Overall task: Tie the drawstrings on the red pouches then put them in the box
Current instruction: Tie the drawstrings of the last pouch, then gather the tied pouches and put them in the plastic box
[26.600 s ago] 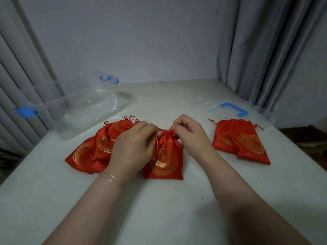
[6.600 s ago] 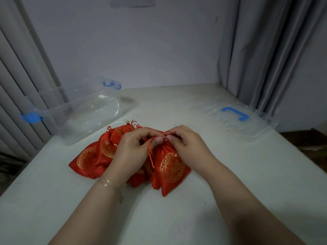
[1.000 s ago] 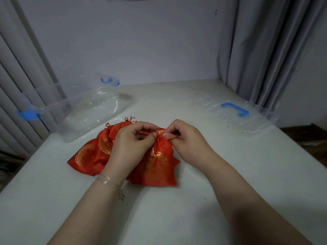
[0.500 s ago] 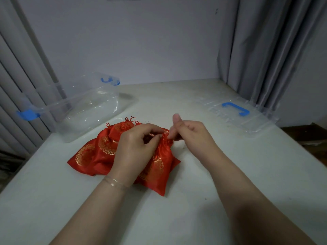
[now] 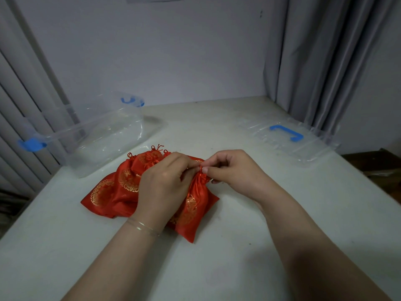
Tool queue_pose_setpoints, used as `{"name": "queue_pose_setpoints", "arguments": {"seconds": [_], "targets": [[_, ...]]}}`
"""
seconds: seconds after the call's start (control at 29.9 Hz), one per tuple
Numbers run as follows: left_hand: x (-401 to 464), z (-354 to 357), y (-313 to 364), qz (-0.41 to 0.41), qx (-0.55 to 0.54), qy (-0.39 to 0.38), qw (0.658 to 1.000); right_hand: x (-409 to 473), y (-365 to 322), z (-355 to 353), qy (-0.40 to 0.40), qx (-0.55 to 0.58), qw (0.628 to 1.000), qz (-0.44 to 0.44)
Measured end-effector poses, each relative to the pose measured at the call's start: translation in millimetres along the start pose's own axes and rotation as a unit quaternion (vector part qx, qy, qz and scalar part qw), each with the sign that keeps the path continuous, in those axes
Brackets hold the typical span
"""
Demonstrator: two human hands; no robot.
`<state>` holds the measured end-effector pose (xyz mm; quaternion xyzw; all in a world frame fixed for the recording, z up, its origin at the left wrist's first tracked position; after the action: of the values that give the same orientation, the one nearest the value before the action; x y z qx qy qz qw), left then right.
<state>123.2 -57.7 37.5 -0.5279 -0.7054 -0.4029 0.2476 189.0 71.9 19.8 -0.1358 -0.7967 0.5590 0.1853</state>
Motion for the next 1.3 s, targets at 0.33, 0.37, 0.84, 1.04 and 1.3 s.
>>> {"name": "queue_pose_setpoints", "arguments": {"seconds": [0.33, 0.37, 0.84, 1.04, 1.3], "targets": [[1, 13, -6, -0.041, -0.008, -0.083, 0.996, -1, 3, 0, 0.061, -0.22, 0.973, -0.015], [1, 14, -8, -0.042, -0.003, -0.092, 0.995, -1, 3, -1, 0.058, -0.241, 0.969, -0.012], [2, -33, -67, -0.257, -0.076, 0.097, 0.959, 0, 24, 19, 0.05, -0.061, 0.996, 0.028], [-5, -34, -100, -0.354, -0.095, 0.084, 0.927, 6, 18, 39, -0.011, -0.2, 0.98, 0.018], [30, -30, -82, -0.348, -0.019, 0.001, 0.937, 47, 1, 67, -0.15, -0.488, 0.852, 0.117]]}}
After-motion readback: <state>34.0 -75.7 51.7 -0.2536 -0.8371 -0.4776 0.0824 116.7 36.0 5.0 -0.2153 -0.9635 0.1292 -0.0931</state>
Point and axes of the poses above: each hand's wrist, its own x-axis towards the middle knuckle, its own z-axis out of the palm, y = z × x, the point moved 6 cm from there along x, towards the middle knuckle, and after that the axes turned 4 degrees about -x, right-handed, at the moved point
